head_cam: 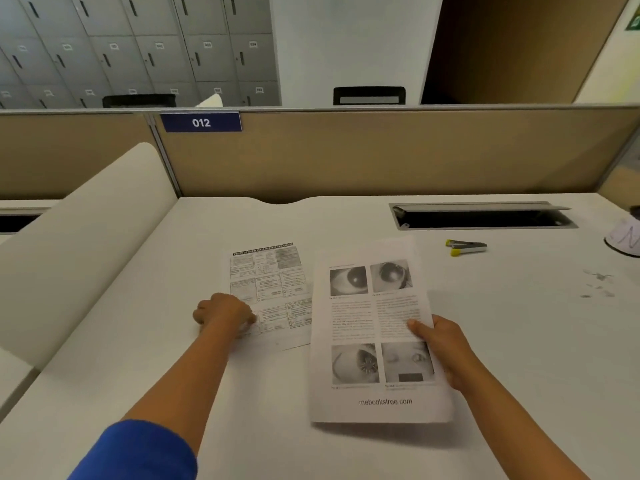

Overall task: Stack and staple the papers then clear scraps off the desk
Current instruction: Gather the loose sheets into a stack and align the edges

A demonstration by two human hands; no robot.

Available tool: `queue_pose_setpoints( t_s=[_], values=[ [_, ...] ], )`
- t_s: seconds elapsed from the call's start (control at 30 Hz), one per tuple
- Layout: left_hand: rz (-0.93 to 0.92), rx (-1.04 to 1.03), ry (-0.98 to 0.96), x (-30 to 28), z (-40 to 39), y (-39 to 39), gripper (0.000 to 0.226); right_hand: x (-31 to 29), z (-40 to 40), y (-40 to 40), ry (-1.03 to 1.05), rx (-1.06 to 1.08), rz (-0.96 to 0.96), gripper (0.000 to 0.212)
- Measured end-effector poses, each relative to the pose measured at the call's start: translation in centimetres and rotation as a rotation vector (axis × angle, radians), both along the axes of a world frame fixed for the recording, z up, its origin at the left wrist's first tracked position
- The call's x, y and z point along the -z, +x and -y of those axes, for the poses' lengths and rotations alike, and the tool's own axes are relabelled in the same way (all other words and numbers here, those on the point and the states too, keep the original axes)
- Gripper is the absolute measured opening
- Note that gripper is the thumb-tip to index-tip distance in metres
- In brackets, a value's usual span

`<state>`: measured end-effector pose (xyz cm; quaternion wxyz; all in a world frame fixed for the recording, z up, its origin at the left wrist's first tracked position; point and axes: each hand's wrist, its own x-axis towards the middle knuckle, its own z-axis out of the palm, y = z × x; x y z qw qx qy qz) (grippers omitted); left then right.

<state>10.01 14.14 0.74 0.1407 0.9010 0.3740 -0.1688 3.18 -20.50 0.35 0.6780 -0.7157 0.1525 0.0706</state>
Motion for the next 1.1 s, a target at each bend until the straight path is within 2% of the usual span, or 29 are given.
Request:
queue_pose_setpoints(
  t_s=[0.07, 0.17, 0.3, 0.47, 0.6, 0.8, 0.87, 0.9, 0.97, 1.03, 1.1],
  values=[
    [-0.005, 0.026, 0.027, 0.0, 0.0, 0.8, 0.083, 0.0, 0.0, 0.0, 0.005, 0.022, -0.001, 0.009],
    [0.024, 0.007, -0.04, 0.1, 0.0, 1.0, 0.079, 0.0, 0.1, 0.0, 0.015, 0.037, 0.001, 0.01],
    [0.102, -0.001, -0.226, 0.0, -0.6, 0.9, 0.047, 0.1, 0.1, 0.1, 0.004, 0.047, 0.008, 0.01],
    [0.309, -0.035, -0.22, 0.1, -1.3, -0.9, 0.014, 0.4, 0.3, 0.3, -0.048, 0.049, 0.017, 0.01],
    [0.49, 0.006, -0.191, -0.9, -2.4, -1.8, 0.017, 0.4, 0.6, 0.4, -0.133, 0.041, 0.046, 0.023],
    [0.966, 0.067, -0.041, -7.2, -2.3, -4.0, 0.026, 0.6, 1.3, 0.4, -0.164, 0.063, 0.064, 0.022],
    [1.081, 0.038, -0.057, -9.2, -2.4, -4.8, 0.028, 0.7, 1.4, 0.4, -0.159, 0.069, 0.058, 0.021],
    [1.126, 0.017, -0.134, -9.9, -2.5, -5.0, 0.027, 0.7, 1.4, 0.3, -0.156, 0.069, 0.054, 0.02],
    [1.144, -0.025, -0.452, -10.5, -2.6, -5.5, 0.023, 0.7, 1.2, 0.3, -0.142, 0.062, 0.045, 0.02],
    [1.064, -0.067, -0.834, -10.1, -1.8, -6.0, 0.016, 0.6, 0.9, 0.2, -0.111, 0.045, 0.038, 0.02],
    [0.933, -0.073, -1.012, -8.6, 0.1, -6.4, 0.013, 0.3, 0.5, 0.1, -0.052, 0.02, 0.029, 0.013]
  ],
)
